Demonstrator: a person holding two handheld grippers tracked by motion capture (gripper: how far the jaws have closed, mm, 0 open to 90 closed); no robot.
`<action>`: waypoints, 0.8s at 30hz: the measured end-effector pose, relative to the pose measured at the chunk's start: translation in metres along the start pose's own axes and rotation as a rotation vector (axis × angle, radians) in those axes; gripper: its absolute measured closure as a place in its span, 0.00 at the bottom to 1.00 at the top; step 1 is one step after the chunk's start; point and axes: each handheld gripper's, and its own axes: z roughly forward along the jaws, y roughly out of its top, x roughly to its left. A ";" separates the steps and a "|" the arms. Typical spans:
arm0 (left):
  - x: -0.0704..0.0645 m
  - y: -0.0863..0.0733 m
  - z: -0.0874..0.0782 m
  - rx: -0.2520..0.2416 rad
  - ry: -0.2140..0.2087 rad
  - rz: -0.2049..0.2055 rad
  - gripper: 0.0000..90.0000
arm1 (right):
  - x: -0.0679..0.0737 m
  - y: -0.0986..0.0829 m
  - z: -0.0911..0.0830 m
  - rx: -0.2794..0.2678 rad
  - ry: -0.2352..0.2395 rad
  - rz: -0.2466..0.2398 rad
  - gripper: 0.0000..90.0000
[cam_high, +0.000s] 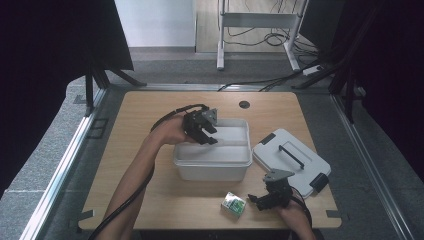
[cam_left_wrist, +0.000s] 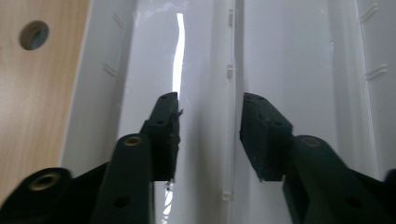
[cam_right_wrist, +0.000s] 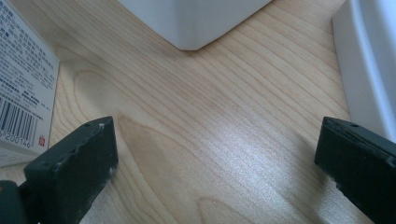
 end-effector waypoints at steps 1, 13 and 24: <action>0.000 0.000 0.000 0.000 0.000 0.000 0.72 | 0.000 0.000 0.000 0.000 0.000 0.000 0.00; 0.001 0.000 0.006 0.003 -0.083 0.023 0.98 | 0.000 0.000 0.000 0.000 0.000 0.000 0.00; -0.002 0.010 -0.009 -0.037 -0.053 0.048 0.99 | 0.000 0.000 0.000 -0.002 -0.001 -0.002 0.00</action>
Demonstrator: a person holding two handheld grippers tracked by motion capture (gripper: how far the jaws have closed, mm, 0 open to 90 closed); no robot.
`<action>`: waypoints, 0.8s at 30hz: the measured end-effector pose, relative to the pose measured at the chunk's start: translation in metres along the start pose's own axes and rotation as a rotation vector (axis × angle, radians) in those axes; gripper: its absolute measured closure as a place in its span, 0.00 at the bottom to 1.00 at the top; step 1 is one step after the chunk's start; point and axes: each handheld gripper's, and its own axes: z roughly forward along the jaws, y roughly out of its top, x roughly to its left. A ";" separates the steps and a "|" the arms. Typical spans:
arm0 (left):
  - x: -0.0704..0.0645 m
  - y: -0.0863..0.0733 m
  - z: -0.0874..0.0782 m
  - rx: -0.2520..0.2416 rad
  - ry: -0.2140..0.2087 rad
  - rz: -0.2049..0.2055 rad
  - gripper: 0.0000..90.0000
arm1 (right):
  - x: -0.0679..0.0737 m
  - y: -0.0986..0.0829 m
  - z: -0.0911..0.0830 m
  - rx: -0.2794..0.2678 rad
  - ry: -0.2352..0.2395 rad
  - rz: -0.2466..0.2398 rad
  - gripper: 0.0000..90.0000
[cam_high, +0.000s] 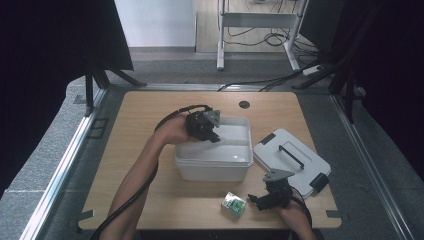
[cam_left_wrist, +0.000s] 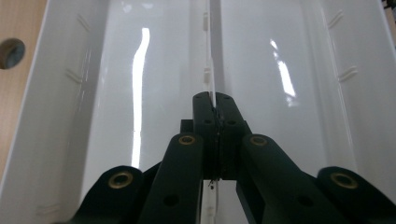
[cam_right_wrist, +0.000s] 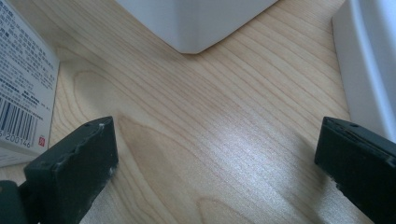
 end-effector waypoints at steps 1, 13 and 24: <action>0.000 0.000 0.000 0.000 0.000 0.000 0.99 | 0.000 0.000 0.000 0.000 0.000 0.000 0.00; -0.007 0.010 -0.030 -0.029 0.056 -0.014 0.99 | 0.000 0.000 0.000 0.001 -0.002 0.003 0.00; -0.005 -0.013 -0.053 0.004 0.130 -0.116 0.99 | 0.000 0.000 0.000 0.001 -0.001 0.002 0.00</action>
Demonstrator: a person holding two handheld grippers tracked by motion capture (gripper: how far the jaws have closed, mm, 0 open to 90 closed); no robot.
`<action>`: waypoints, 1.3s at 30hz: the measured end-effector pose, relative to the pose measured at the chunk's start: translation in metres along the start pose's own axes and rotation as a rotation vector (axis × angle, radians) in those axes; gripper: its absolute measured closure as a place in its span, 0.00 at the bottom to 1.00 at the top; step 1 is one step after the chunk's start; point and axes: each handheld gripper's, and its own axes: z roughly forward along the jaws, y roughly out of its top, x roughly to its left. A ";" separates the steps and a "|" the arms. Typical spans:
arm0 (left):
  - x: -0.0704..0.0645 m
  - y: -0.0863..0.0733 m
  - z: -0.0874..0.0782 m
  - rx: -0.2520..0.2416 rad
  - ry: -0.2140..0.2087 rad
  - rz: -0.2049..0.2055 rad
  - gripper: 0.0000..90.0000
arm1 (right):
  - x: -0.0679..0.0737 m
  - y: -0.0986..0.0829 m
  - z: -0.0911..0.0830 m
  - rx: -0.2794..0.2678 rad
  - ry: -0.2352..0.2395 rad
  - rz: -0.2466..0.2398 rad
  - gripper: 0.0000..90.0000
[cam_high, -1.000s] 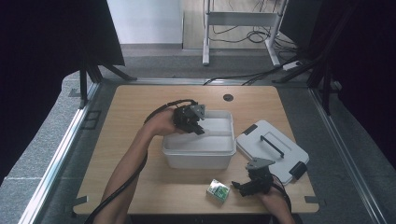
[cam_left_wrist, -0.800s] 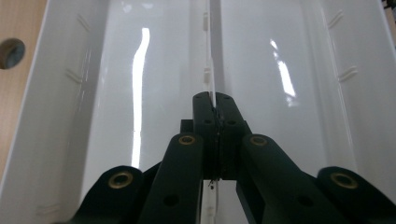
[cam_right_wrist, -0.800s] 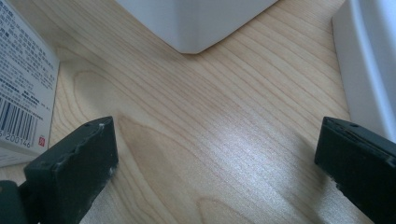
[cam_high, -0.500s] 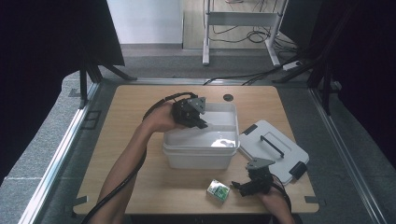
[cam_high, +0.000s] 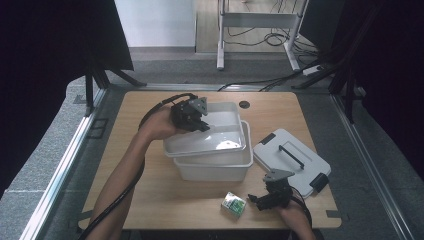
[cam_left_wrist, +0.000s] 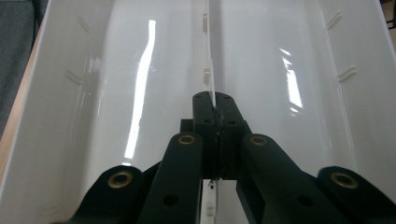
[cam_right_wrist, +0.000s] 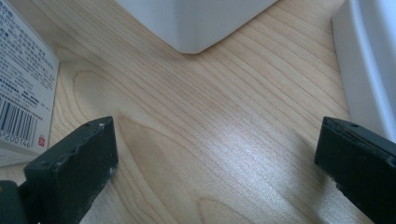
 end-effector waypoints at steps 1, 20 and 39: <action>0.001 -0.003 -0.002 -0.001 0.009 -0.011 0.99 | 0.000 0.000 0.000 0.000 -0.001 0.000 0.00; 0.011 -0.062 -0.041 0.018 0.156 -0.192 0.99 | 0.000 0.000 0.000 0.000 -0.002 0.002 0.00; 0.010 -0.127 -0.079 0.039 0.273 -0.364 0.99 | 0.000 0.000 0.000 0.001 0.000 0.001 0.00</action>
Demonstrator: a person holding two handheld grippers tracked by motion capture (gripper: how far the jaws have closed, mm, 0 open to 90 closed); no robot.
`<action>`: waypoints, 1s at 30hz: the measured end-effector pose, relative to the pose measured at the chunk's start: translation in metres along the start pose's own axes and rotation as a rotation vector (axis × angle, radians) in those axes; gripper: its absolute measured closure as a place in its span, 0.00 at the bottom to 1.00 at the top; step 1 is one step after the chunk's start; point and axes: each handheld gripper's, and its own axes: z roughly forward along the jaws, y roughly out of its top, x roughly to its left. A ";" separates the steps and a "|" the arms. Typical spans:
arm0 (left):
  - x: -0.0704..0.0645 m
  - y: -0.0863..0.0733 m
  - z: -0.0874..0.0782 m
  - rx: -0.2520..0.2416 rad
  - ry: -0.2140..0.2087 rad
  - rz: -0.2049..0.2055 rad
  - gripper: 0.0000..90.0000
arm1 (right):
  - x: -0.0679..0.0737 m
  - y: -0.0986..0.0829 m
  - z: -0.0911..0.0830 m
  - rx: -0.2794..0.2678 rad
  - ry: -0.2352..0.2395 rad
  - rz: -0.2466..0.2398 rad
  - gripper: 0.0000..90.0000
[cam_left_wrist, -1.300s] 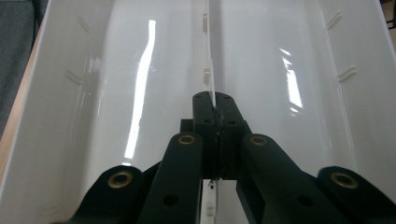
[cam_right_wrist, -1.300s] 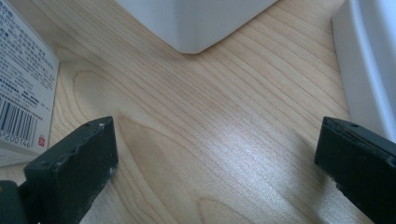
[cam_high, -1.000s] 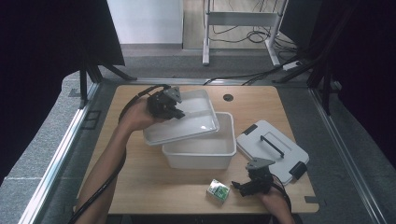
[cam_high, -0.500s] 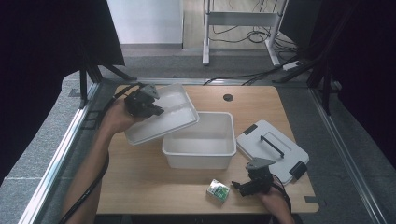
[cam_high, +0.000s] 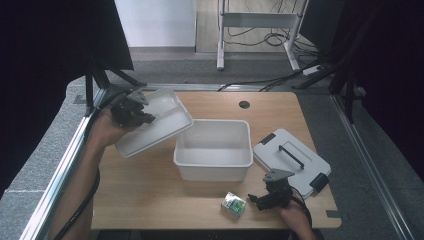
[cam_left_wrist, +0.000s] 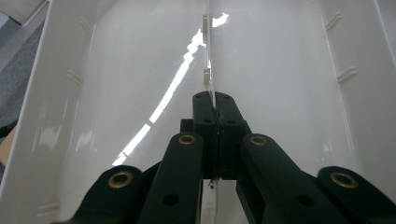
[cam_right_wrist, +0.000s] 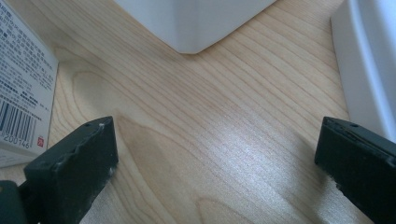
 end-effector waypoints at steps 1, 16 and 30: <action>0.003 -0.007 -0.003 0.007 0.012 -0.016 0.99 | 0.000 0.000 0.000 0.000 0.000 0.001 0.00; 0.015 -0.060 -0.009 0.007 0.043 -0.117 0.99 | 0.000 0.000 0.000 0.001 -0.001 0.003 0.00; 0.003 -0.098 0.039 0.004 0.033 -0.150 0.99 | 0.000 0.000 0.000 0.001 -0.003 0.004 0.00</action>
